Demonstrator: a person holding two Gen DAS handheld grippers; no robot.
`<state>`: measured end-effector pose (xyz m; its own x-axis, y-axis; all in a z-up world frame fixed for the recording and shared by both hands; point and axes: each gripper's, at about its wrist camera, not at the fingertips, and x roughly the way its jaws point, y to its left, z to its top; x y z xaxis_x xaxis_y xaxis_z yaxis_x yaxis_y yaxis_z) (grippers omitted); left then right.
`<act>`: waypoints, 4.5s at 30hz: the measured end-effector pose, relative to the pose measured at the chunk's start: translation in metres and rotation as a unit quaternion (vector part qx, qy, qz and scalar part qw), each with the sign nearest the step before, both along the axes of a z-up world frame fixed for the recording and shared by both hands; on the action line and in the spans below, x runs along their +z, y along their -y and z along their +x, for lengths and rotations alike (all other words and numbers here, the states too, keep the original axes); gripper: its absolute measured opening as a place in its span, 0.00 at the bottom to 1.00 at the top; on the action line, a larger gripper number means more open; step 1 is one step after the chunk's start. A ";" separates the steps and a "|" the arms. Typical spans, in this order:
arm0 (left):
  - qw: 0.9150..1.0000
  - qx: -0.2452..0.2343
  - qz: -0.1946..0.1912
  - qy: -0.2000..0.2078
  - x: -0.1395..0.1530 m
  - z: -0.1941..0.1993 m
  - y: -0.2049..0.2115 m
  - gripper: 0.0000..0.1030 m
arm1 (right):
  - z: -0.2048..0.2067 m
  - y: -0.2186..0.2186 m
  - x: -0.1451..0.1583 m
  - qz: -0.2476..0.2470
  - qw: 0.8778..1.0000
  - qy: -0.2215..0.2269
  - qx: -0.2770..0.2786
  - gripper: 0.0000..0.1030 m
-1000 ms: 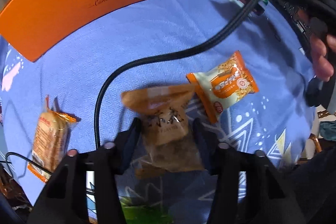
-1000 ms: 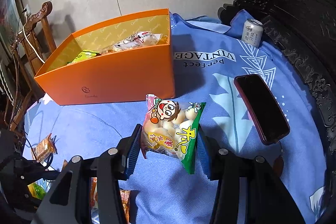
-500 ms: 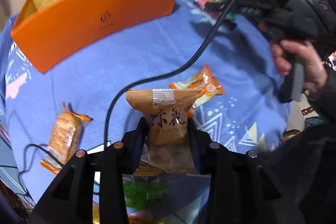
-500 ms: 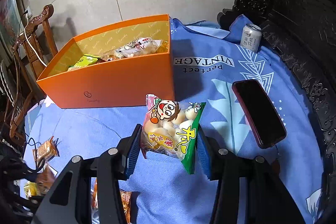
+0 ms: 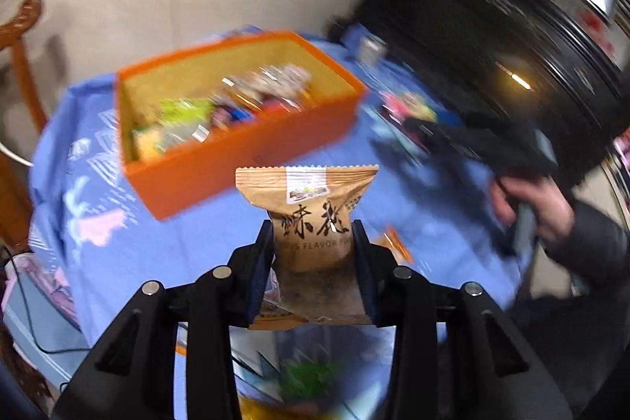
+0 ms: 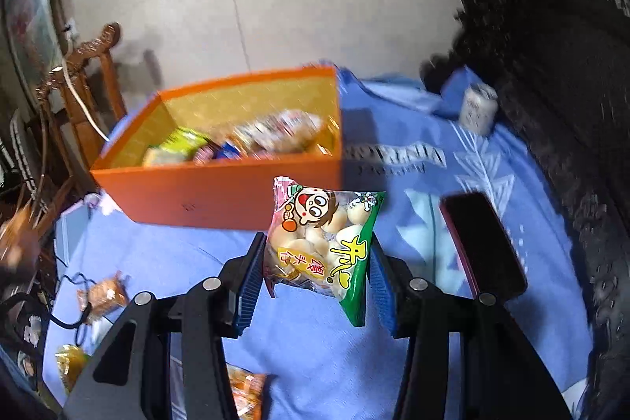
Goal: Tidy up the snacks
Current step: 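Carry the pastry bag and cartoon snack bag into the orange box and open both grippers, then grasp the orange-wrapped cake with the left gripper while the right grasps the orange peanut bag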
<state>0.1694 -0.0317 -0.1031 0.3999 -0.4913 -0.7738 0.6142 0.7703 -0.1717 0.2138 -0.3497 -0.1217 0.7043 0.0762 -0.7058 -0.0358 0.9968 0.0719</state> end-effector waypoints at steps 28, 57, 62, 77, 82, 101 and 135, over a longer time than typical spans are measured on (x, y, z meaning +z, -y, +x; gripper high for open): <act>0.969 0.221 0.045 0.104 0.047 0.207 0.037 0.96 | 0.153 -0.053 0.075 0.012 0.995 0.078 0.058 0.88; 0.976 0.202 0.049 0.060 0.022 0.084 -0.003 0.96 | -0.034 -0.060 -0.014 -0.007 0.986 -0.044 0.161 0.89; 0.976 0.204 0.070 0.044 -0.003 0.056 -0.025 0.96 | -0.051 -0.061 -0.080 -0.021 0.975 -0.122 0.185 0.88; 0.970 0.206 0.126 -0.014 -0.065 0.041 -0.064 0.96 | -0.042 -0.076 -0.131 -0.069 0.961 -0.160 0.214 0.63; 0.976 0.143 0.161 -0.027 -0.100 0.030 -0.051 0.96 | -0.044 -0.072 -0.130 -0.053 0.964 -0.164 0.203 0.57; 0.957 -0.120 0.264 0.019 -0.167 0.015 -0.031 0.96 | -0.039 -0.075 -0.130 -0.056 0.964 -0.185 0.184 0.58; 0.992 -0.042 0.108 -0.054 -0.148 0.018 -0.046 0.34 | -0.052 -0.070 -0.102 -0.015 0.972 -0.146 0.184 0.14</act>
